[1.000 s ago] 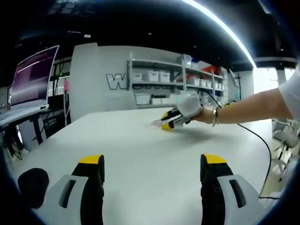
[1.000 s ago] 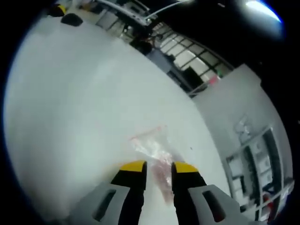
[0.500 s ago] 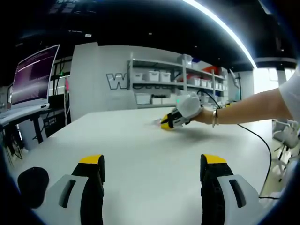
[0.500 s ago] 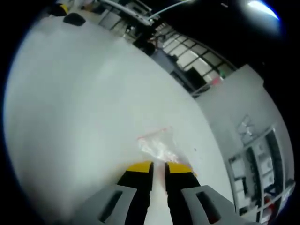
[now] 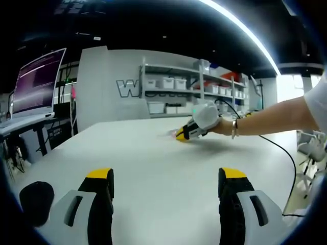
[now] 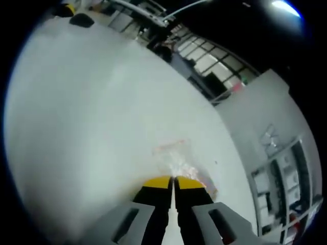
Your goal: Open the resealable bag by pulling the two sides of the seal apart until the entire bag opening is separated and visibly accessible.
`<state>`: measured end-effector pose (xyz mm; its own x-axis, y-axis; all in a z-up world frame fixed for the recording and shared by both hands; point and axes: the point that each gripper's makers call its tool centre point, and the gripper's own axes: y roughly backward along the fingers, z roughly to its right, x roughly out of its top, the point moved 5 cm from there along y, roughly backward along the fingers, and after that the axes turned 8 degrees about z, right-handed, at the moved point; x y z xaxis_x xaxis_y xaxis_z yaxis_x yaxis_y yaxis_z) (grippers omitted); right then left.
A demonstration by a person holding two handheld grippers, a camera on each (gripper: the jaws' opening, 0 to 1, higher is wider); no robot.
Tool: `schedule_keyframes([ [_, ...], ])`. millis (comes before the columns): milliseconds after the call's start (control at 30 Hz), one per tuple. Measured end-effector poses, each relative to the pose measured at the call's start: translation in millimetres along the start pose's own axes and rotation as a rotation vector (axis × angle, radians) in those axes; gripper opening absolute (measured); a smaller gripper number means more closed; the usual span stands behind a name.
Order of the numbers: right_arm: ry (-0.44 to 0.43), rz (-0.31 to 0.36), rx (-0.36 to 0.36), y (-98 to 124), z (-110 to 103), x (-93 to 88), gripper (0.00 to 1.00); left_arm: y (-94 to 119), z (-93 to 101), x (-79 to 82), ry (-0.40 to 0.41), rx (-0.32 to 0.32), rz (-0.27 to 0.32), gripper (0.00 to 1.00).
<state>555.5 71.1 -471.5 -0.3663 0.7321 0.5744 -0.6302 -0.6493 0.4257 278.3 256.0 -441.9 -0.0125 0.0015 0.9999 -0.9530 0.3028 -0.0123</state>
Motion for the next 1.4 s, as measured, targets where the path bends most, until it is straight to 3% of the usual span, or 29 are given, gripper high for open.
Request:
schedule_keyframes([
  [300,-0.037,-0.002,-0.026,4,2,-1.8,0.0,2,-0.4,1.3,-0.003,0.002,0.003,0.82],
  [567,-0.143,0.027,-0.132,15,23,-2.5,0.0,2,2.0,3.3,-0.011,-0.003,0.004,0.82],
  [767,-0.288,0.089,-0.236,29,46,-0.9,0.0,2,2.6,7.5,-0.02,-0.003,0.012,0.82],
  [1100,-0.418,0.156,-0.342,49,80,-6.1,0.0,3,4.5,9.7,-0.026,-0.008,0.015,0.82],
  [1400,-0.519,0.229,-0.374,68,82,3.2,0.0,6,5.8,9.9,-0.026,-0.007,0.017,0.82],
])
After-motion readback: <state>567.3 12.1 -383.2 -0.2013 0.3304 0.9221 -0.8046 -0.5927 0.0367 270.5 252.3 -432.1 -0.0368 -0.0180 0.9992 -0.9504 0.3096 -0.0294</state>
